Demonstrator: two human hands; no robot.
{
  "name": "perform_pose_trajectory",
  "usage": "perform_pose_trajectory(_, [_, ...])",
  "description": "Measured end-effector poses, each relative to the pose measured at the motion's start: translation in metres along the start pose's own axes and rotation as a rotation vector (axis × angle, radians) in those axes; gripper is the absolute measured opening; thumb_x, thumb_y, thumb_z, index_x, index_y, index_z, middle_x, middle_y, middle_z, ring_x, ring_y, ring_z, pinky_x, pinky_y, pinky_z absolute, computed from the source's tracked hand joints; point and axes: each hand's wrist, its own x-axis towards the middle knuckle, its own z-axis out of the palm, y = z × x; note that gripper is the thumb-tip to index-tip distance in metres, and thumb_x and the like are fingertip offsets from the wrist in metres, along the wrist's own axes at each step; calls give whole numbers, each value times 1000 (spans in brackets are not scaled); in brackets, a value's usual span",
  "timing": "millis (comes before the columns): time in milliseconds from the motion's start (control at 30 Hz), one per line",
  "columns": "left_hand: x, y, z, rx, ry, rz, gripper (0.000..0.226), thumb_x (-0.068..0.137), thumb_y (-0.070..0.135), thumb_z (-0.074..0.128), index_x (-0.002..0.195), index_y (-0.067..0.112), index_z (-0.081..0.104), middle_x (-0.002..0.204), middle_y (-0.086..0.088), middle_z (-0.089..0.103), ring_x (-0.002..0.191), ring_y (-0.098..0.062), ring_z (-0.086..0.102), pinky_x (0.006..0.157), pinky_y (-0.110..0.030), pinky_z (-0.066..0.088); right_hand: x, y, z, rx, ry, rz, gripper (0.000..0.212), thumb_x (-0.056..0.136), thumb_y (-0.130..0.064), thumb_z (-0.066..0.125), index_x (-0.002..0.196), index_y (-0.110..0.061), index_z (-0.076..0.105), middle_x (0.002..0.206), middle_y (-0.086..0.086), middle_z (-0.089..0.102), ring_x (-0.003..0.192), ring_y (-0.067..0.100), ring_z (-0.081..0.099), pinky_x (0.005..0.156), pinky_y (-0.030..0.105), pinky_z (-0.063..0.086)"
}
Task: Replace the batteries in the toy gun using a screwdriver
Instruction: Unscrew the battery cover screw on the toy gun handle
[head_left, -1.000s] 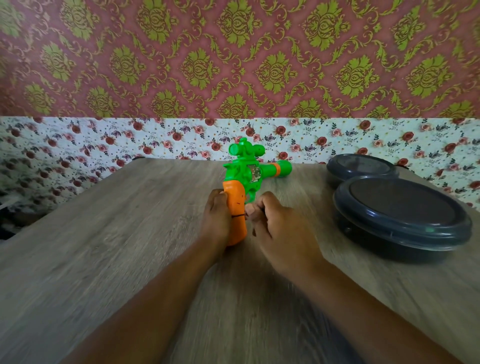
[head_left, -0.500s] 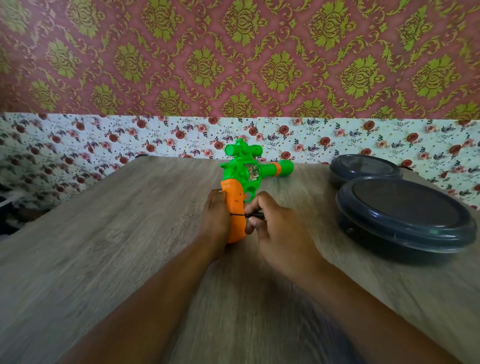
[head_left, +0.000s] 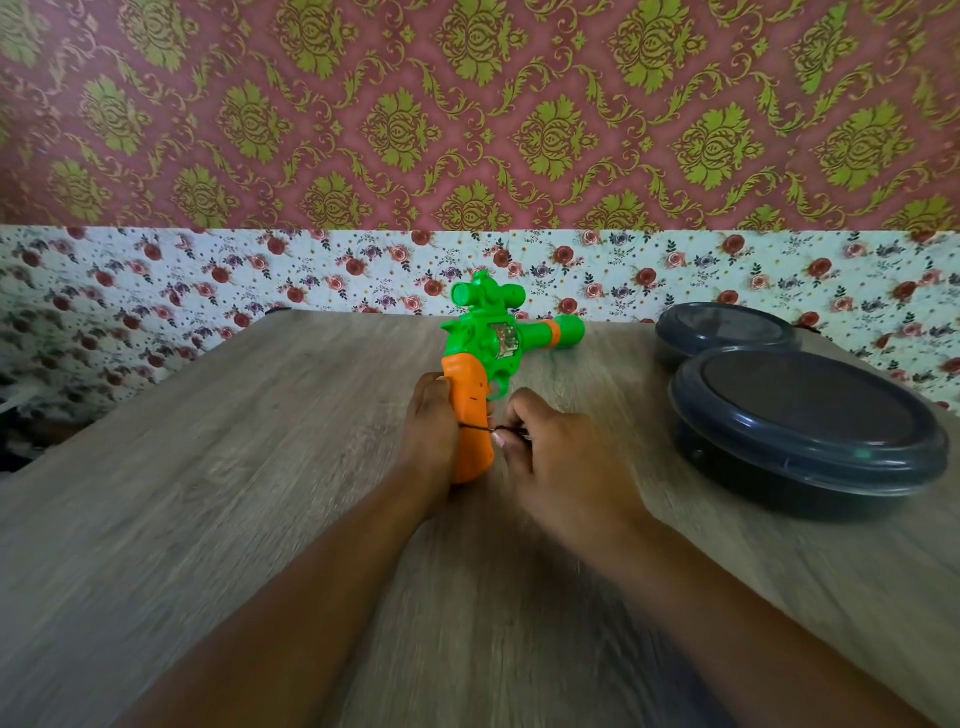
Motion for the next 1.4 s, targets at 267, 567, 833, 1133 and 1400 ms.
perform_pose_trajectory(267, [4, -7, 0, 61, -2, 24, 56, 83, 52, 26, 105, 10, 55, 98, -18, 63, 81, -26, 59, 79, -39, 46, 2, 6, 4, 395, 13, 103, 7, 90, -16, 55, 84, -14, 53, 69, 2, 66, 53, 1, 57, 57, 25, 43])
perform_pose_trajectory(567, [8, -10, 0, 48, 2, 31, 44, 100, 36, 23, 117, 9, 52, 96, -15, 66, 72, -19, 60, 75, -33, 46, 0, 4, 3, 199, 16, 124, 30, 96, -34, 39, 75, -18, 52, 56, -1, 57, 56, 19, 59, 64, 40, 50])
perform_pose_trajectory(833, [9, -10, 0, 35, -7, 15, 49, 99, 36, 23, 115, 2, 53, 103, -18, 66, 76, -20, 62, 74, -33, 48, 2, 7, 1, 145, 76, -31, 11, 88, -22, 58, 81, -16, 54, 61, -6, 54, 57, 18, 56, 56, 37, 47])
perform_pose_trajectory(1133, [7, -9, -2, 58, 1, 56, 41, 93, 41, 26, 94, 10, 53, 90, -15, 59, 76, -23, 55, 70, -32, 44, 2, 9, 1, 355, 60, -15, 8, 87, -17, 60, 85, -23, 55, 71, -14, 61, 70, 9, 63, 69, 39, 52])
perform_pose_trajectory(1400, [4, -7, 0, 62, -2, 59, 48, 96, 40, 24, 118, 9, 53, 108, -20, 64, 80, -24, 62, 81, -40, 48, 1, 13, 4, 206, 58, 47, 52, 86, -65, 22, 83, -20, 48, 58, 0, 60, 52, 18, 58, 57, 45, 50])
